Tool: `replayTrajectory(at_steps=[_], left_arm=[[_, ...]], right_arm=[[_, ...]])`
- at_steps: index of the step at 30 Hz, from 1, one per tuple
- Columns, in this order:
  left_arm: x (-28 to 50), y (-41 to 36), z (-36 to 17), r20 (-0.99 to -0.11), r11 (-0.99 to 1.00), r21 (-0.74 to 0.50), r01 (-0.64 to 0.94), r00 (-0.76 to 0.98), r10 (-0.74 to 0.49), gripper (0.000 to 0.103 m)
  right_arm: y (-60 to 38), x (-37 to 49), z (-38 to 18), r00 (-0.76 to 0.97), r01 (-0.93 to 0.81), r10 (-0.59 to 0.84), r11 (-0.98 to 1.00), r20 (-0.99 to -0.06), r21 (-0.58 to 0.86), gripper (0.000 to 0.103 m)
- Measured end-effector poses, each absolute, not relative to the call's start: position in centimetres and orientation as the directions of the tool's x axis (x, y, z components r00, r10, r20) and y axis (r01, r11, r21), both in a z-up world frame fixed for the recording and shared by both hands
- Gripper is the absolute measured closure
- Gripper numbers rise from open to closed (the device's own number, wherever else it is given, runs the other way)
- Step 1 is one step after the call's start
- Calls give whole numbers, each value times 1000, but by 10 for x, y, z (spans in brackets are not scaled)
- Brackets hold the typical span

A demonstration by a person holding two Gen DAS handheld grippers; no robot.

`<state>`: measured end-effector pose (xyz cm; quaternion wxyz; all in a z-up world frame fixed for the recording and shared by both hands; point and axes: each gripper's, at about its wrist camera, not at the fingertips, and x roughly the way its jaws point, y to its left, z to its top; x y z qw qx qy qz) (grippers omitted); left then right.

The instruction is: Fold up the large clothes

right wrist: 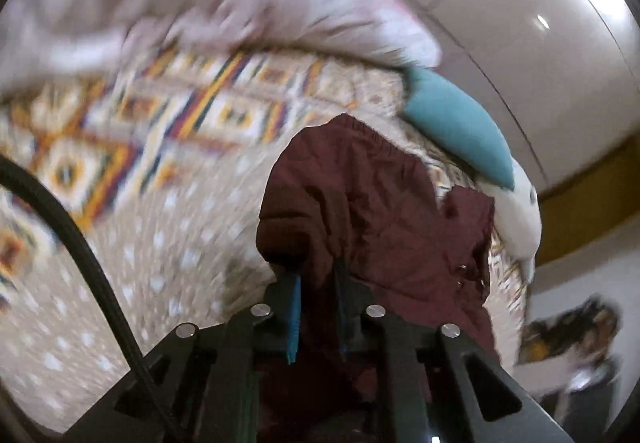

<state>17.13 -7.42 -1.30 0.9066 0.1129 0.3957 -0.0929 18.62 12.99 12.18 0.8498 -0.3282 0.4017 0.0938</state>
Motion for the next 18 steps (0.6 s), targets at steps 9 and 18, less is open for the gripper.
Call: replayTrajectory(at_steps=[9, 18], left_arm=[[156, -61, 5, -695, 957, 56, 286, 699, -168, 66], [120, -44, 42, -632, 938, 37, 345, 735, -246, 62]], right_arm=[[-56, 226, 228, 726, -48, -76, 986, -684, -160, 93], [-247, 219, 136, 613, 189, -19, 974, -790, 123, 96]])
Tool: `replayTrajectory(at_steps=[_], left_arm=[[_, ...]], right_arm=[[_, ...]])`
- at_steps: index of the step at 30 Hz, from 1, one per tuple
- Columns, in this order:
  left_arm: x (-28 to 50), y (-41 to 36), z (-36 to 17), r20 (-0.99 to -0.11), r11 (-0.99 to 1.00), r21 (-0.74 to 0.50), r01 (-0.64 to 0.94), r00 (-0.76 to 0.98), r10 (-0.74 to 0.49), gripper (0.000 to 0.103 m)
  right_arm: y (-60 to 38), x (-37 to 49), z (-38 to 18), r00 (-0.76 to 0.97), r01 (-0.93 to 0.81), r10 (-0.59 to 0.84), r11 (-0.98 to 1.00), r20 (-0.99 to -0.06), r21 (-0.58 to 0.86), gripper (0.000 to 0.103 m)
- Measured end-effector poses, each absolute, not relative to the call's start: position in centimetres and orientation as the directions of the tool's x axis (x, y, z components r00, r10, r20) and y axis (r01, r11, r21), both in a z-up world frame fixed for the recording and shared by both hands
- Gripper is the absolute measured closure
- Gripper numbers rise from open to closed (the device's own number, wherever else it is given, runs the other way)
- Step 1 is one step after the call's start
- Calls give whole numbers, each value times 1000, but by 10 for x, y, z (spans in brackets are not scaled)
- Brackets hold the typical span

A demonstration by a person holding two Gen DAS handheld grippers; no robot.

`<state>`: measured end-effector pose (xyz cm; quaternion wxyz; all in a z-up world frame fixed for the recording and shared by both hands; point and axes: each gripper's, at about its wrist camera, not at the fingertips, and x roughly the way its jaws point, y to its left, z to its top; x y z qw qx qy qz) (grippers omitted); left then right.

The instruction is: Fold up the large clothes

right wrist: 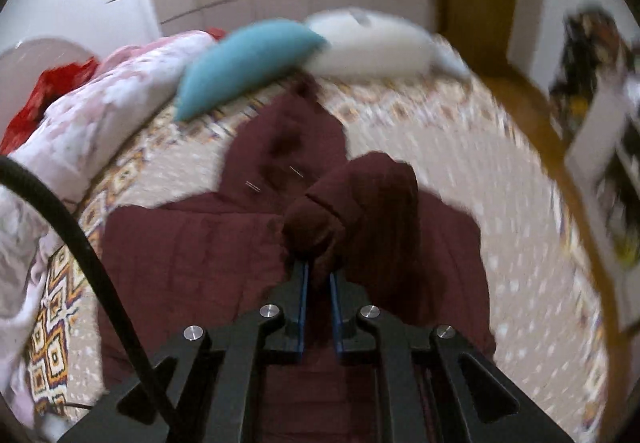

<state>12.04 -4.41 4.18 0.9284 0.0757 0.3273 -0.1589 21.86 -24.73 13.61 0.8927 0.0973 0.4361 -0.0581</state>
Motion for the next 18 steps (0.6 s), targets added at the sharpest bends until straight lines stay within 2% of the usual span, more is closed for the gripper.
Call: replayTrajectory(at_steps=[3, 7, 8, 9, 11, 14, 18], left_arm=[[127, -35, 53, -633, 952, 31, 305, 743, -218, 53], [144, -24, 62, -646, 967, 25, 253, 742, -178, 53], [147, -21, 64, -647, 969, 21, 245, 742, -174, 53], [151, -18, 66, -648, 973, 17, 232, 743, -166, 52], [157, -14, 69, -645, 979, 16, 205, 750, -146, 45], [172, -7, 70, -637, 989, 31, 146, 765, -93, 42], [204, 5, 54, -687, 996, 15, 85, 725, -51, 42]], right_arm=[[-292, 215, 92, 616, 174, 138, 936, -776, 305, 95], [-334, 203, 77, 660, 255, 136, 884, -739, 391, 90], [-347, 196, 77, 677, 272, 139, 866, -723, 421, 83], [-357, 191, 76, 691, 270, 159, 848, -705, 457, 69], [-374, 179, 79, 723, 267, 171, 824, -669, 500, 59], [-378, 173, 77, 720, 226, 202, 835, -663, 501, 59], [-366, 182, 63, 697, 186, 271, 825, -663, 533, 56]])
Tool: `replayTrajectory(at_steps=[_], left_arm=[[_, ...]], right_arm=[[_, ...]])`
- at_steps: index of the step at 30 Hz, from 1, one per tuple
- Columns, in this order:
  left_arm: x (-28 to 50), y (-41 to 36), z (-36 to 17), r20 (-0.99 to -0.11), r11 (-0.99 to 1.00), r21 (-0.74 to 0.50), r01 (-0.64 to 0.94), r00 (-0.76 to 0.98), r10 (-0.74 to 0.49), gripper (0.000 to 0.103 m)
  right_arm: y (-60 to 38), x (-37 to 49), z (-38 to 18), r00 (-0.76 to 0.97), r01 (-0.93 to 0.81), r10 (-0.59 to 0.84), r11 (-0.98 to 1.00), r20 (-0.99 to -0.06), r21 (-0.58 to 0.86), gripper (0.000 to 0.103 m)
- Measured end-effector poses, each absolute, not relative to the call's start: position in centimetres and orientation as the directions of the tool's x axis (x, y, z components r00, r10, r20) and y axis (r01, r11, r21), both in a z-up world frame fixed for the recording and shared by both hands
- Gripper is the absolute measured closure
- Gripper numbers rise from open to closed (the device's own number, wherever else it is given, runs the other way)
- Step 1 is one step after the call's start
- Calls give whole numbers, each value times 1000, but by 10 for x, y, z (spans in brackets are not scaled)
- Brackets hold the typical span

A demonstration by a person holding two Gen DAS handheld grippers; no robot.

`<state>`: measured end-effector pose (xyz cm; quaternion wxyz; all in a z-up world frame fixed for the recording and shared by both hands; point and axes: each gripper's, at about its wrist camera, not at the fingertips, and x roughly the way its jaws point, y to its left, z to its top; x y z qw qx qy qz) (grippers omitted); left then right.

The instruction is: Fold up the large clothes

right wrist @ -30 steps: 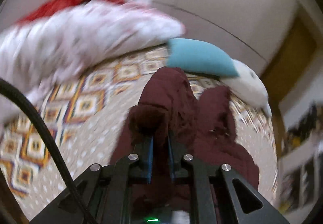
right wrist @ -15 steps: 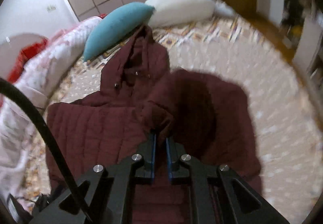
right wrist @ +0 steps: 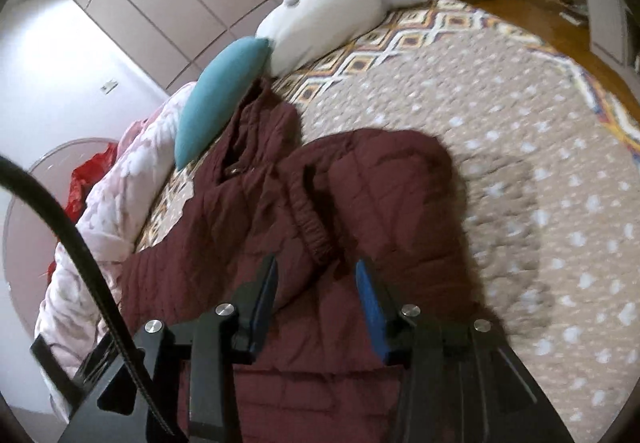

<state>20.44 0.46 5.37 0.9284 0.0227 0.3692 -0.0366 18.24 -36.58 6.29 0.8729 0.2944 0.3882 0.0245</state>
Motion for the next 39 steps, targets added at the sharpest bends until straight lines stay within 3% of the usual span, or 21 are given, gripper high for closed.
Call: replayTrajectory(at_steps=[3, 7, 8, 9, 15, 21, 28, 32, 39], left_arm=[[218, 15, 39, -719, 999, 0, 50, 694, -35, 42], [216, 15, 40, -710, 998, 10, 54, 703, -31, 42], [216, 13, 42, -708, 998, 13, 60, 706, -33, 42], [216, 12, 45, -704, 998, 13, 65, 710, -37, 42], [219, 10, 54, -681, 999, 15, 45, 732, -23, 42], [233, -1, 36, -704, 993, 120, 16, 707, 74, 35], [237, -7, 27, -714, 974, 223, 30, 686, 142, 35], [209, 5, 55, -713, 988, 146, 39, 697, 78, 53], [113, 18, 154, -580, 987, 153, 55, 814, 44, 54]], right_arm=[[-355, 203, 48, 672, 201, 260, 837, -693, 509, 47], [-348, 231, 28, 643, 258, 236, 828, -728, 497, 47], [-346, 233, 29, 645, 241, 260, 823, -719, 514, 67], [-346, 234, 30, 645, 225, 283, 817, -710, 530, 79], [-359, 188, 66, 731, 182, 256, 820, -633, 542, 80], [-372, 177, 36, 677, 265, 213, 823, -704, 503, 80], [-373, 183, 14, 677, 291, 240, 781, -695, 553, 75], [-372, 171, 42, 679, 276, 209, 816, -703, 509, 69], [-364, 105, 134, 749, 203, 134, 885, -648, 418, 68]])
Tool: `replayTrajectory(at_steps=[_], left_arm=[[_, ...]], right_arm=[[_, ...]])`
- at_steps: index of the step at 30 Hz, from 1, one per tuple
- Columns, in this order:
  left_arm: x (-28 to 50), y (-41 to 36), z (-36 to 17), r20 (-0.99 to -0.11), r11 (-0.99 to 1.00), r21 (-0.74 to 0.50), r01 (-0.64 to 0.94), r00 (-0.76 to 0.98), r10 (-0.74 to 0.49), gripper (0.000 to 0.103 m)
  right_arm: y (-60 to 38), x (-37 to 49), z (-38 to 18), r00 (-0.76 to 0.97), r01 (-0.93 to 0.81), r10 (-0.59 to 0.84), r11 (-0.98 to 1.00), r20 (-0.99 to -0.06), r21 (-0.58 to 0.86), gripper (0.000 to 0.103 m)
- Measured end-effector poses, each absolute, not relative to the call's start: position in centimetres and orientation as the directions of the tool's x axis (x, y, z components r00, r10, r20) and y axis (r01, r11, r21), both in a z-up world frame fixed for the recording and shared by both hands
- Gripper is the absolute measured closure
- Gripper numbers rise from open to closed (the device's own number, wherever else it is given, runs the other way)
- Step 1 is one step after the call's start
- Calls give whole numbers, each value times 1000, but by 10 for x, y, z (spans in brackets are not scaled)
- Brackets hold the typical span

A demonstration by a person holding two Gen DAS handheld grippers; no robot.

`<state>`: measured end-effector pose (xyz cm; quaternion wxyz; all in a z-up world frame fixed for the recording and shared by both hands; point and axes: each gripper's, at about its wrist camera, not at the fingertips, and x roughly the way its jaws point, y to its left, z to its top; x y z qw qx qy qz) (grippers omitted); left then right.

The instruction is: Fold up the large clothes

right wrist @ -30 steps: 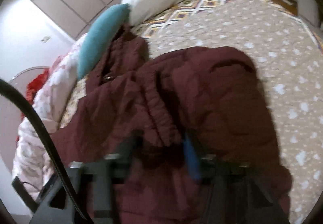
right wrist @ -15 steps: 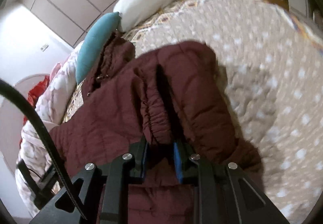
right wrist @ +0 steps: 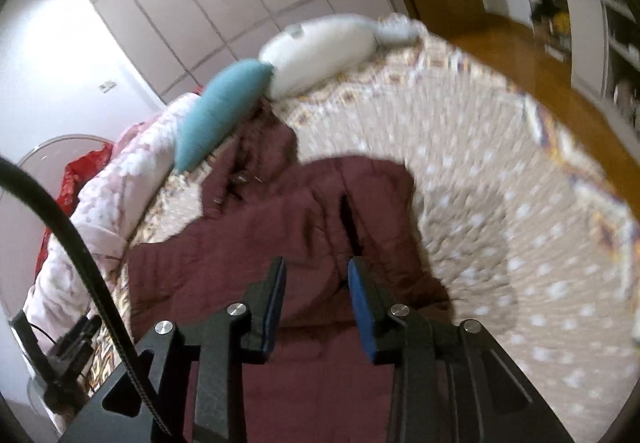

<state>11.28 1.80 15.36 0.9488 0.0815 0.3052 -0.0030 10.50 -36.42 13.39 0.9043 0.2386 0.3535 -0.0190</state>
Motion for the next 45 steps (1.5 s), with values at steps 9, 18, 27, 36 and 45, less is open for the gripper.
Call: replayTrajectory(at_steps=[9, 18, 27, 36, 45], left_arm=[[-20, 32, 318, -361, 986, 158, 54, 933, 6, 54], [-107, 46, 476, -158, 980, 200, -1, 987, 33, 46], [-89, 59, 609, -25, 975, 157, -160, 986, 166, 30], [24, 34, 497, -151, 972, 199, -128, 976, 159, 21], [103, 5, 294, -433, 991, 122, 50, 901, 7, 21]], right_arm=[[-333, -9, 311, 881, 75, 77, 952, -467, 298, 68], [-312, -115, 499, 967, 79, -35, 983, -254, 165, 62], [-302, -134, 674, 973, 229, -223, 968, -65, 100, 46], [-298, 14, 626, 923, 328, -314, 944, -221, 29, 38], [-323, 167, 460, 810, 358, -328, 933, -486, -32, 38]])
